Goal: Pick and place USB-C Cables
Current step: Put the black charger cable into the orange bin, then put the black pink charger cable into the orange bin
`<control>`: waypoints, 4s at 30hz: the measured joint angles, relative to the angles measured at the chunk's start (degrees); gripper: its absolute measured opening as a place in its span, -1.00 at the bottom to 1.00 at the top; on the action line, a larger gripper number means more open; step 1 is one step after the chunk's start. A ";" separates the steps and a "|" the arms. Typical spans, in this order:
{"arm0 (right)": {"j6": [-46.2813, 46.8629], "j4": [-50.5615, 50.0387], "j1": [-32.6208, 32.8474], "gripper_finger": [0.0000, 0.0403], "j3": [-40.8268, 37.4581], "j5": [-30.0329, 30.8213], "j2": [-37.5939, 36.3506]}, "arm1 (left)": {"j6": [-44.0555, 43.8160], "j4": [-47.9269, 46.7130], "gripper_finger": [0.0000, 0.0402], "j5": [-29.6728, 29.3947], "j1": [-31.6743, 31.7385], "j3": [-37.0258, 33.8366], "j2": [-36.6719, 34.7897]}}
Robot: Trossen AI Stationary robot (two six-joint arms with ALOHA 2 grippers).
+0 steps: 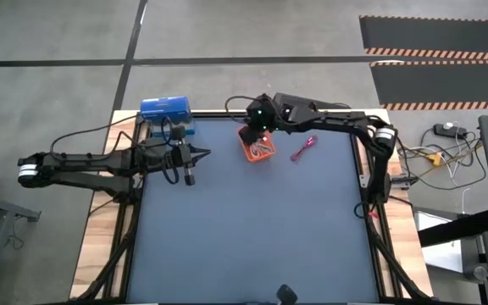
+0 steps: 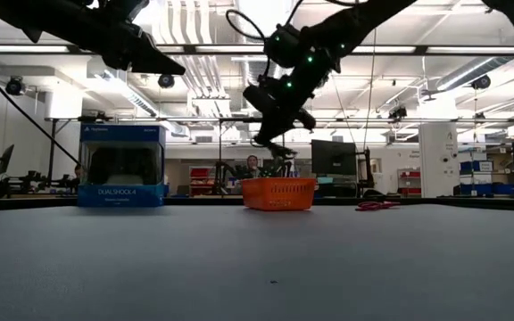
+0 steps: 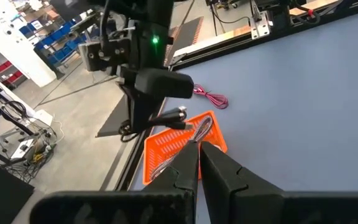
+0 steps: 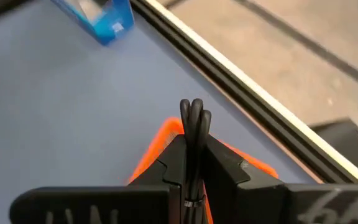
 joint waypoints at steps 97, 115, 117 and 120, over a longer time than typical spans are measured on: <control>8.00 -9.41 -1.23 -0.68 0.28 3.77 5.92 | 0.01 0.00 -0.99 -0.02 0.02 0.00 0.00; 24.29 -37.79 -0.28 -0.23 2.29 2.98 -0.52 | 0.01 -0.62 -0.99 -0.23 0.01 0.00 0.00; 26.83 -41.35 -0.31 -0.23 1.65 3.55 -0.52 | 0.01 -0.65 -0.99 -0.24 0.02 0.00 -0.02; 29.66 -43.48 -0.17 -0.21 -0.53 6.22 -0.52 | 0.01 -1.30 -0.99 -0.22 0.00 0.00 -0.02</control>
